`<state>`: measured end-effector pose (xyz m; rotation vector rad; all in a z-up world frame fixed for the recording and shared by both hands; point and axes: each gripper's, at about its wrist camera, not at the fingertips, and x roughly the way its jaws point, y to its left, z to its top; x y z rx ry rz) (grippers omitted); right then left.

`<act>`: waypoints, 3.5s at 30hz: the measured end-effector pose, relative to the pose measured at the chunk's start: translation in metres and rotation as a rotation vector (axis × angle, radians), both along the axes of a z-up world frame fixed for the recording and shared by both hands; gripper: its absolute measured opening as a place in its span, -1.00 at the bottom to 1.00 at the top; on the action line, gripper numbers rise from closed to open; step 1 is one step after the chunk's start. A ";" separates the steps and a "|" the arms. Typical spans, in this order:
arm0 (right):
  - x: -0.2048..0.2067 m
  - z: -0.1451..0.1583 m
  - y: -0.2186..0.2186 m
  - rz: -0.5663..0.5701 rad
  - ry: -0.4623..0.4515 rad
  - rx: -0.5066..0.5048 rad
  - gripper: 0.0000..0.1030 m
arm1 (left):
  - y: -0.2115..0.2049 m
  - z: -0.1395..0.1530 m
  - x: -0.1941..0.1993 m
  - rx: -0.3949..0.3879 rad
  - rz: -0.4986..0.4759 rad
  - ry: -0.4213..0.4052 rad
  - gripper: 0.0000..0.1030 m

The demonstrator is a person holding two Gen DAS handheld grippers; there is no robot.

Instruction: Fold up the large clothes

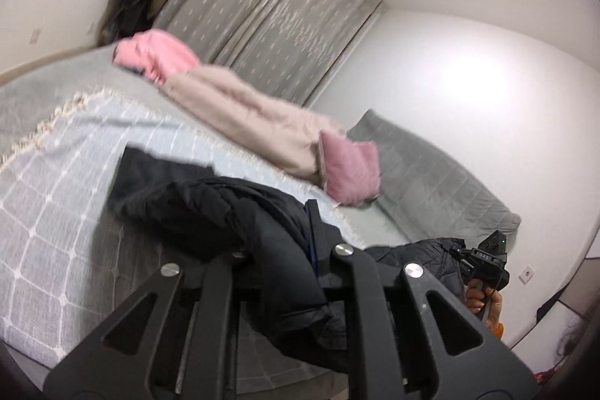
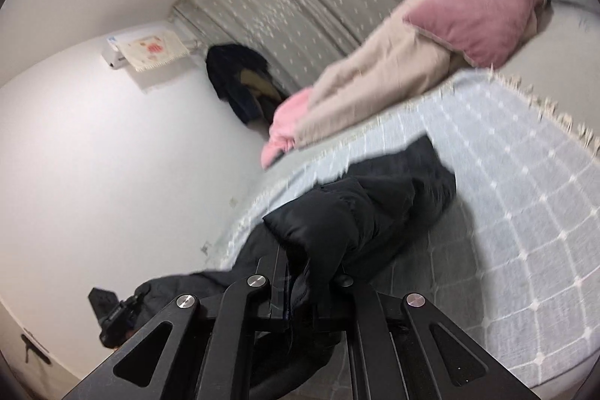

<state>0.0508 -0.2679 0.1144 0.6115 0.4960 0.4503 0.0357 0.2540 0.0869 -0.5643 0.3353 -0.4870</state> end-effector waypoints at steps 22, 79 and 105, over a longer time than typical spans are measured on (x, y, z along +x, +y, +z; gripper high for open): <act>0.122 -0.015 -0.010 -0.255 -0.004 0.024 -0.87 | 0.008 -0.029 0.140 0.066 0.268 0.220 -0.71; 0.249 -0.096 0.061 -0.158 0.435 -0.518 0.49 | 0.007 -0.097 0.232 0.530 0.435 0.672 0.63; 0.262 -0.156 -0.002 -0.299 0.325 -0.397 -0.83 | 0.012 -0.159 0.270 0.503 0.512 0.518 -0.72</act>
